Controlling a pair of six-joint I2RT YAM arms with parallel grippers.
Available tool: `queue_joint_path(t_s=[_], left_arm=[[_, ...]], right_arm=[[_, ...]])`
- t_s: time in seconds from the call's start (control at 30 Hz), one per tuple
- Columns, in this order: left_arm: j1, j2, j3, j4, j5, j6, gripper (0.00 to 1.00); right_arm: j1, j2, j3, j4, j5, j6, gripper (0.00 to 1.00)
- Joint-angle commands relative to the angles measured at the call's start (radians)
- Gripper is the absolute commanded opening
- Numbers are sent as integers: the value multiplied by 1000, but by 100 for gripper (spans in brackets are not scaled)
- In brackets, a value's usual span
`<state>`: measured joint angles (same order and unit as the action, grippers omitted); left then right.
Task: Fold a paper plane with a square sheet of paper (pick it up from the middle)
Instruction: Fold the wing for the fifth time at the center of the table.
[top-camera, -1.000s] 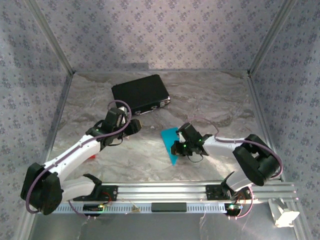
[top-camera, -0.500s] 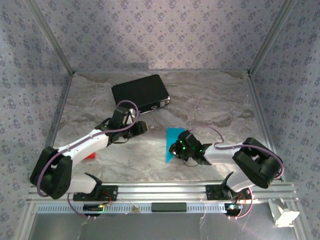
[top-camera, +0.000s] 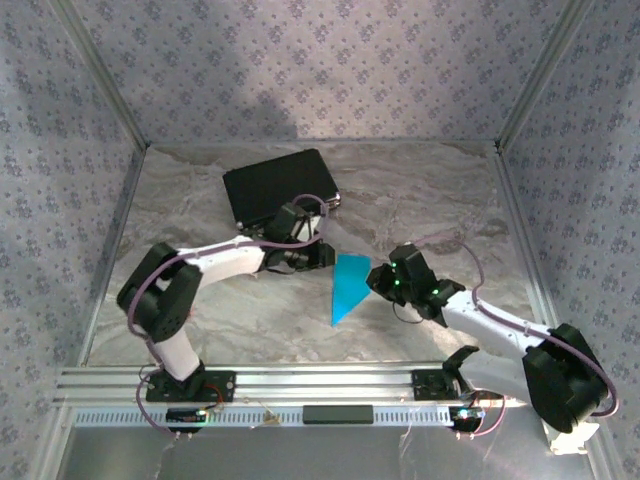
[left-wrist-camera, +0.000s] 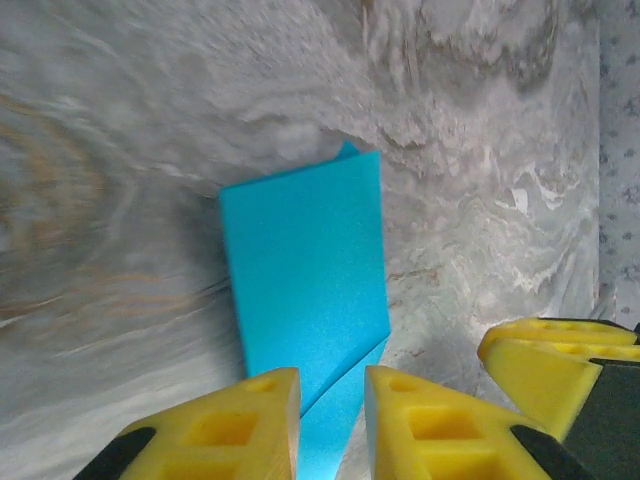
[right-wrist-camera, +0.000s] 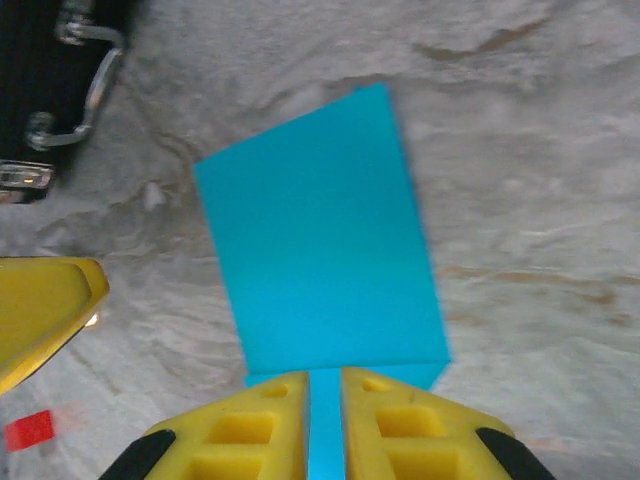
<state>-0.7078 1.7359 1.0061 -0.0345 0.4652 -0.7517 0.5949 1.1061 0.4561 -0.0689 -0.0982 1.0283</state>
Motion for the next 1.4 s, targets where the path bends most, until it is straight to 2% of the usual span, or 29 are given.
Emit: queue_joint_path(t_s=[0.0, 0.2, 0.37, 0.5, 0.63, 0.93, 1.37], left_arm=[[-24, 70, 66, 36, 65, -5, 22], [-37, 162, 120, -9, 52, -23, 20], [-36, 198, 102, -10, 25, -30, 17], [-36, 224, 84, -1, 23, -29, 15], [-34, 233, 47, 19, 12, -34, 14], [-13, 241, -39, 104, 40, -63, 12], [-5, 252, -48, 123, 52, -70, 12]], right_arm=[[-34, -5, -15, -89, -84, -78, 17], [-54, 4, -22, -76, -127, -102, 19], [-71, 24, -11, -42, -208, -163, 30], [-104, 77, 17, -44, -262, -193, 33], [-117, 129, 18, -22, -261, -163, 37], [-139, 195, 0, 86, -315, -122, 39], [-215, 314, 71, 121, -407, -200, 38]])
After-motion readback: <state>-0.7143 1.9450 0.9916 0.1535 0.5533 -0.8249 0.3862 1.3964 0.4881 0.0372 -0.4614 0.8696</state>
